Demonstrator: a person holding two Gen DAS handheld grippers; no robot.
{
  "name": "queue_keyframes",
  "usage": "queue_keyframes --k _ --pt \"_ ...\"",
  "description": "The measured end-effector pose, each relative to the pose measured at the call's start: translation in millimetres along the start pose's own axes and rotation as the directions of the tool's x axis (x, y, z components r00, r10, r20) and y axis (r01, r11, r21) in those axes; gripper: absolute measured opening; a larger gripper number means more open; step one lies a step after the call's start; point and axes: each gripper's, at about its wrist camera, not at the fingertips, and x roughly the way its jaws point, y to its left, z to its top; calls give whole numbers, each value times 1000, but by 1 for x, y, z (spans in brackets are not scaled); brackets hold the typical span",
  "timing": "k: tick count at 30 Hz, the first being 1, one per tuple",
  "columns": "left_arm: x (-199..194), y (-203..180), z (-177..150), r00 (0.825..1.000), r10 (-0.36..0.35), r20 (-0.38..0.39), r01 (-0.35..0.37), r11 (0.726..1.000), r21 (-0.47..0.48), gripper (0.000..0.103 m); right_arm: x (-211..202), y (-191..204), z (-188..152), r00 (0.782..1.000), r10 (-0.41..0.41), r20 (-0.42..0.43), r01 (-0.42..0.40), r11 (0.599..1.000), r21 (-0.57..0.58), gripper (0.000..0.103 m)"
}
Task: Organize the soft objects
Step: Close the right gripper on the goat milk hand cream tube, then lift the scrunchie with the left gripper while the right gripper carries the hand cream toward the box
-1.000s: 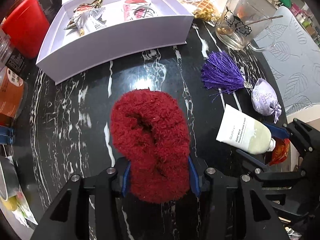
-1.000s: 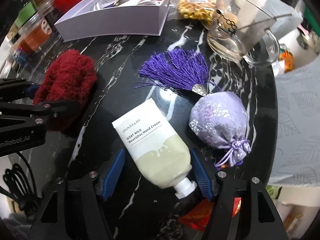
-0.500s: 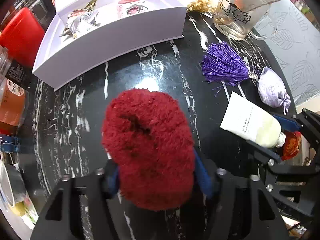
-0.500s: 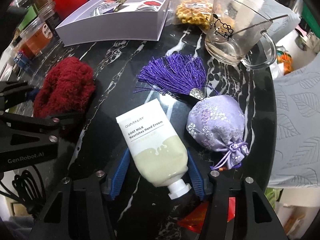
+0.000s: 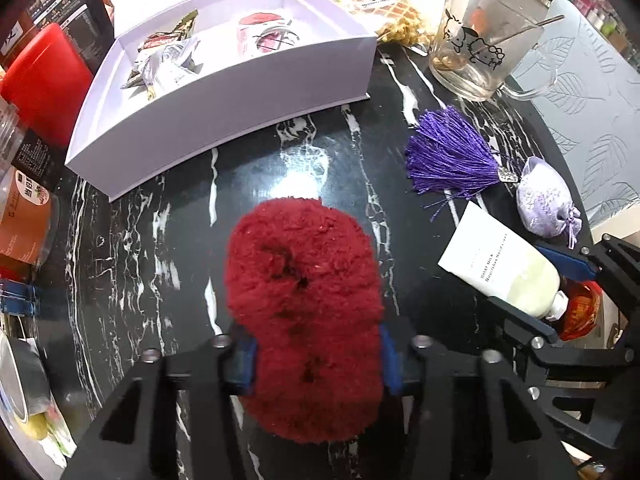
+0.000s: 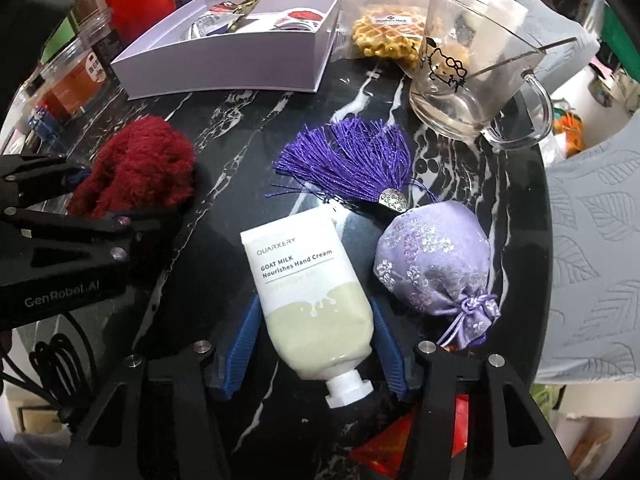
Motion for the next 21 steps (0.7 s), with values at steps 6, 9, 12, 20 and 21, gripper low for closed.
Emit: queue_keyframes --k 6,9,12,20,21 --pt "-2 -7 6 1000 -8 -16 8 1000 -10 35 -5 -6 0 1000 29 12 -29 999 46 52" --pt "-7 -2 6 999 -33 -27 32 999 -32 35 -17 -6 0 999 28 28 -29 998 51 52" --pt "-13 -6 -2 998 -48 -28 47 998 -35 35 -27 -7 1 999 32 43 -35 997 62 52" --pt "-51 -22 -15 999 -50 0 50 998 -32 35 -67 -17 -10 995 40 95 -49 994 95 52" --pt "-57 -25 -15 999 -52 9 52 998 -34 35 -73 -17 -12 994 41 101 -51 994 100 52"
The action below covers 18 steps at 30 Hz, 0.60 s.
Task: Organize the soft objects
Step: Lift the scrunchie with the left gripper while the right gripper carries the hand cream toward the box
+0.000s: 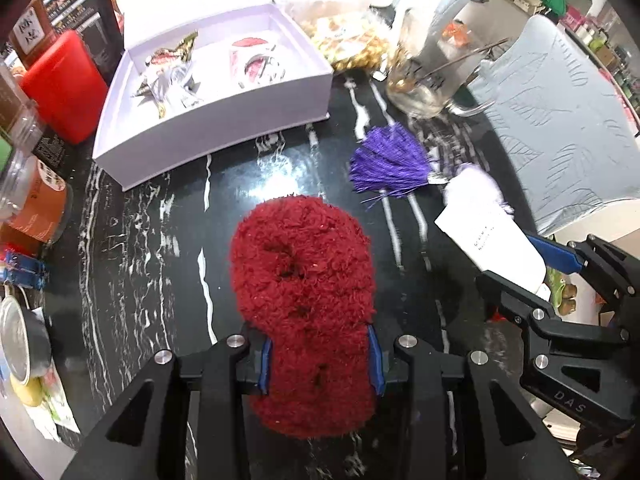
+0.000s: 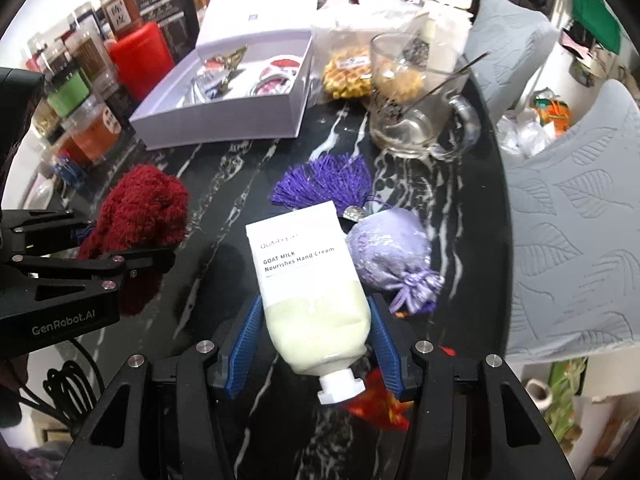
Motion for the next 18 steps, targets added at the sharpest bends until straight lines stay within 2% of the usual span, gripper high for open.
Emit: queue_keyframes --k 13,18 --pt "-72 -23 -26 995 -31 94 33 999 -20 35 -74 -2 -25 994 40 97 -41 999 12 52" --pt "-96 -33 -40 990 -18 143 23 999 -33 35 -97 2 -36 988 70 137 -71 997 5 52"
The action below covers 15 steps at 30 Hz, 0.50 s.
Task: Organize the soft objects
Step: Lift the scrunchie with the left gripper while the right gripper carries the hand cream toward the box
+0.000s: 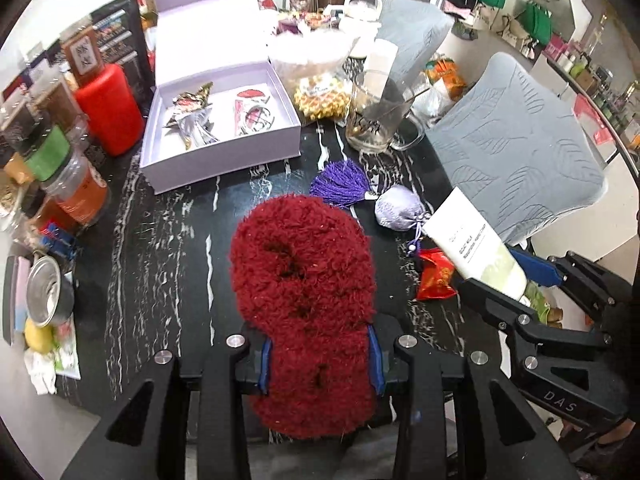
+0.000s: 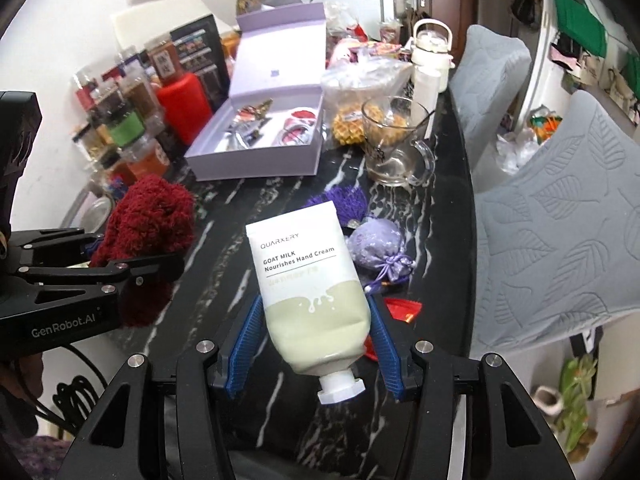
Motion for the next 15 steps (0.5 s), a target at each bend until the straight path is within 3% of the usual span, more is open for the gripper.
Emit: queue_keyframes --k 8,15 --pt "-31 -5 -16 998 7 70 -4 999 -42 35 -21 14 -13 998 57 21 -56 998 -41 52" --pt "-48 4 -12 995 2 104 3 999 -52 35 -28 33 -4 996 86 22 -85 994 -68 52"
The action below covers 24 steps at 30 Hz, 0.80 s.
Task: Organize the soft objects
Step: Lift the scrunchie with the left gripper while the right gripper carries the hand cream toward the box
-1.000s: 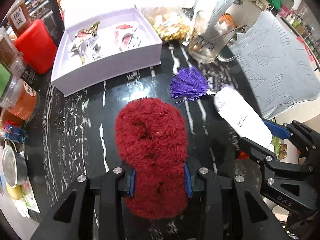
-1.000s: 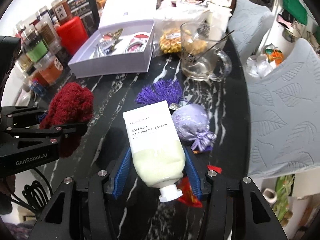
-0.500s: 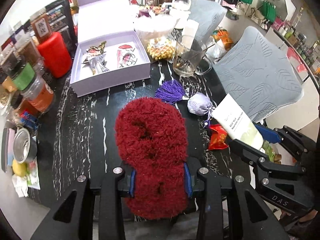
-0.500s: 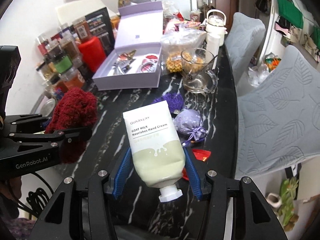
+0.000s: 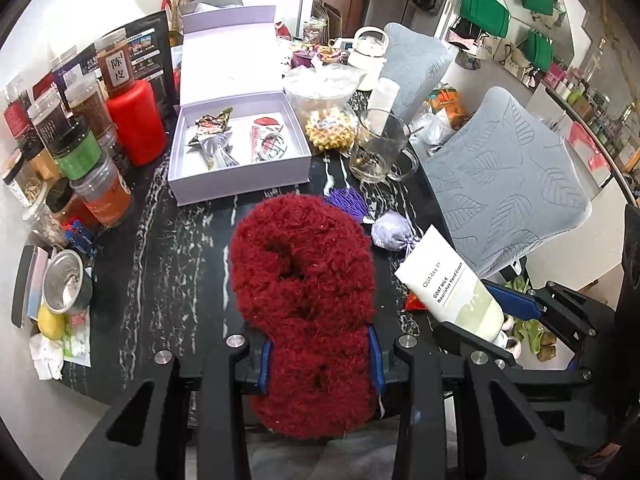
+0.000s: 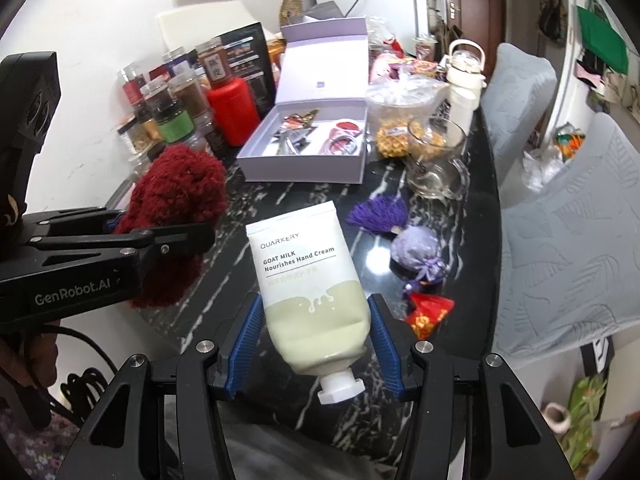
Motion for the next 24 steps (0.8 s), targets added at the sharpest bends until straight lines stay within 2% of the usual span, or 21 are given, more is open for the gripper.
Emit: queue_keyframes --k 11,24 --pt "-5 41 32 1000 6 4 -6 1000 8 35 20 27 43 1000 14 7 -14 1000 11 52" --pt "-1 90 95 999 -3 47 1 999 40 35 50 48 113 999 16 38 -16 1000 17 52"
